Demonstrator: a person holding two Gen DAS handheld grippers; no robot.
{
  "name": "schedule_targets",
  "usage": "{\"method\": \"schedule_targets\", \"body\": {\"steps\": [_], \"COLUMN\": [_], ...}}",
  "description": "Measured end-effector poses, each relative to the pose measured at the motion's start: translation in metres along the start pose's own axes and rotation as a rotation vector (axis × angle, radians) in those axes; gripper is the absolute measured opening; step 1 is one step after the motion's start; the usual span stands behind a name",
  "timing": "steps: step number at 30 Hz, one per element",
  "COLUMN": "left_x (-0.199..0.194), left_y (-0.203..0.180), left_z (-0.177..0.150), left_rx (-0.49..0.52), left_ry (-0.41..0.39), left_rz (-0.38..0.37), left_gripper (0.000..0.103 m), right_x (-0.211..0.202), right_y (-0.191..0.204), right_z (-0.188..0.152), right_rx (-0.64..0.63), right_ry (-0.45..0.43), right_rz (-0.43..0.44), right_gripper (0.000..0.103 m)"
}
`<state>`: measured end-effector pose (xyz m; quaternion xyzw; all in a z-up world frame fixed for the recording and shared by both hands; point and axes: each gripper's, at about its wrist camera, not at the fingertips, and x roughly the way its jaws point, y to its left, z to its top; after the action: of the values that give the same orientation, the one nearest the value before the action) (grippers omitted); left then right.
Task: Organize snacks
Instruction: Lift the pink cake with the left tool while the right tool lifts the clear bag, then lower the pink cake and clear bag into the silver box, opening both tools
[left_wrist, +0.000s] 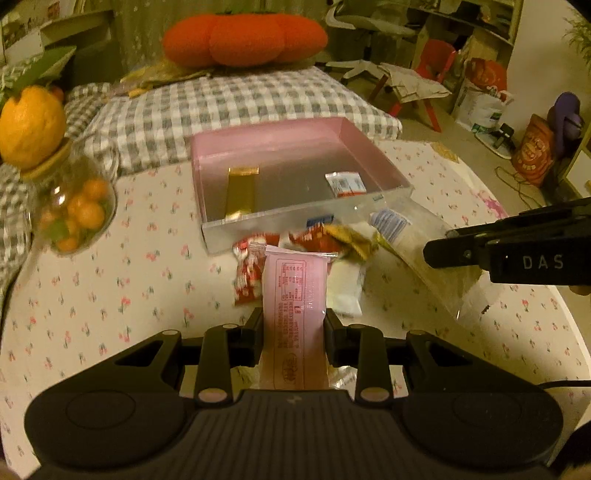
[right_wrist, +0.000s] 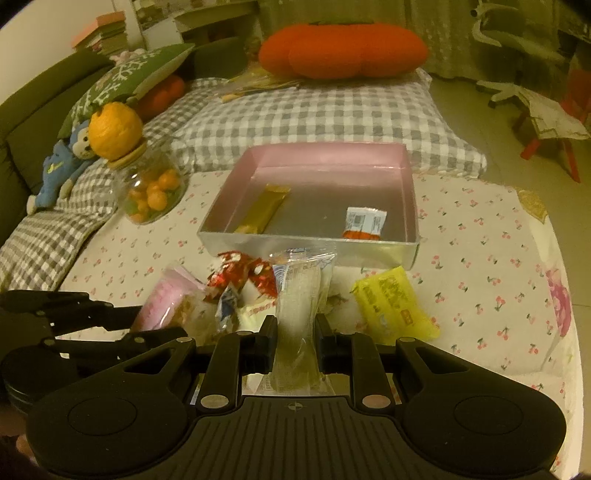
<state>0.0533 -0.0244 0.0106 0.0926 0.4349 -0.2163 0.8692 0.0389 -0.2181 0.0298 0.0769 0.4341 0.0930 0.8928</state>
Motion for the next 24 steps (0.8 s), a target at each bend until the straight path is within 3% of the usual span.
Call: {"method": "schedule_targets", "body": {"steps": [10,24], "left_x": [0.027,0.087], "left_y": [0.005,0.013], "left_z": [0.052,0.101], "left_rx": [-0.008,-0.031], "left_ry": [-0.027,-0.038], "left_rz": [-0.015,-0.024], "left_gripper": [0.029,0.029], "right_x": [0.017,0.079], "right_y": [-0.028,-0.059], "right_z": [0.042,0.096], "right_rx": [0.044,0.088], "right_ry": [-0.017,-0.038], "right_rz": [-0.018,-0.014], "right_gripper": [0.02,0.02]}}
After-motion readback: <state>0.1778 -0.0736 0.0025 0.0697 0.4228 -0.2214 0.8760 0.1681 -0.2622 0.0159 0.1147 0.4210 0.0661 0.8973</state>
